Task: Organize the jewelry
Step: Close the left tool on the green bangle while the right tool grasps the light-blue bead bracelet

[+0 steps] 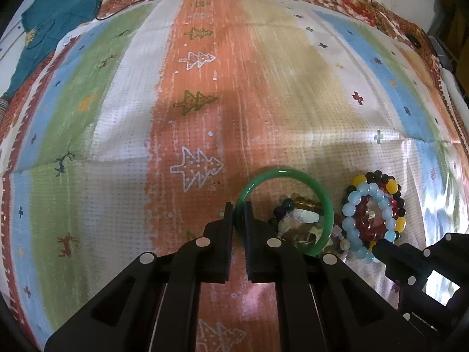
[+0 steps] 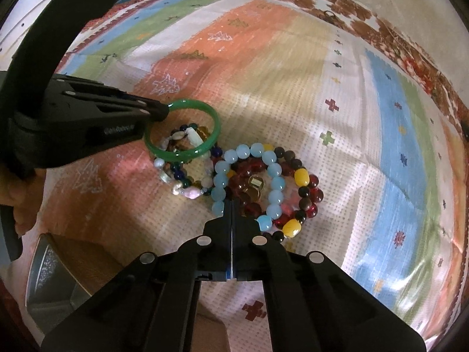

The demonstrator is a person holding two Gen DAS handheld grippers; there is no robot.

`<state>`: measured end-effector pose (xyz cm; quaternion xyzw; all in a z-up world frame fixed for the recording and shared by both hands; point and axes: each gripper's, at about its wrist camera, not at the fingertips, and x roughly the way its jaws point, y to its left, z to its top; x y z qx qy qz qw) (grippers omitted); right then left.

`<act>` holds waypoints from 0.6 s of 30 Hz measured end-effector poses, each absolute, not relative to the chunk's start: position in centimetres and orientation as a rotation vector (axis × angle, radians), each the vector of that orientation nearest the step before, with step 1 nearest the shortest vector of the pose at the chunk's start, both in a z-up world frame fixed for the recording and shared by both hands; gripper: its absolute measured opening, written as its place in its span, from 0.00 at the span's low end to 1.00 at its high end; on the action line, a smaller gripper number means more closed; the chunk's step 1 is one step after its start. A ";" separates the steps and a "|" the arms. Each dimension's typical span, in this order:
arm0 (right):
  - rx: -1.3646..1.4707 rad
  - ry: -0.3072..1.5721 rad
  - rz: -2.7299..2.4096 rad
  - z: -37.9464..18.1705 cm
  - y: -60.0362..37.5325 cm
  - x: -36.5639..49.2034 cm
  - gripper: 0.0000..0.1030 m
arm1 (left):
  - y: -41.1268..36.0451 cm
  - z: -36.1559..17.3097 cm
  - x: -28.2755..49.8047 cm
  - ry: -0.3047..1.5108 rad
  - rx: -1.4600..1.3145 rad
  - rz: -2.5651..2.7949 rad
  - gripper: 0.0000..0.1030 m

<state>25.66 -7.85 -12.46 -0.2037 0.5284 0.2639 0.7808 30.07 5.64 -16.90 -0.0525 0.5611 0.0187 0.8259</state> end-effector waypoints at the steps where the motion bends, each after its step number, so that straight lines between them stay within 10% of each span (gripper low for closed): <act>1: -0.433 1.141 0.569 -12.3 -8.0 25.8 0.01 | 5.6 -16.9 30.1 1.191 -0.111 0.041 0.06; 8: -0.416 1.154 0.590 -11.6 -8.8 25.8 0.07 | 5.8 -17.0 30.1 1.204 -0.113 0.043 0.06; 10: -0.411 1.150 0.593 -11.5 -8.9 25.7 0.46 | 5.9 -17.0 30.2 1.207 -0.114 0.046 0.06; 18: -0.408 1.142 0.562 -11.8 -9.1 26.1 0.46 | 5.6 -17.1 30.2 1.205 -0.099 0.051 0.06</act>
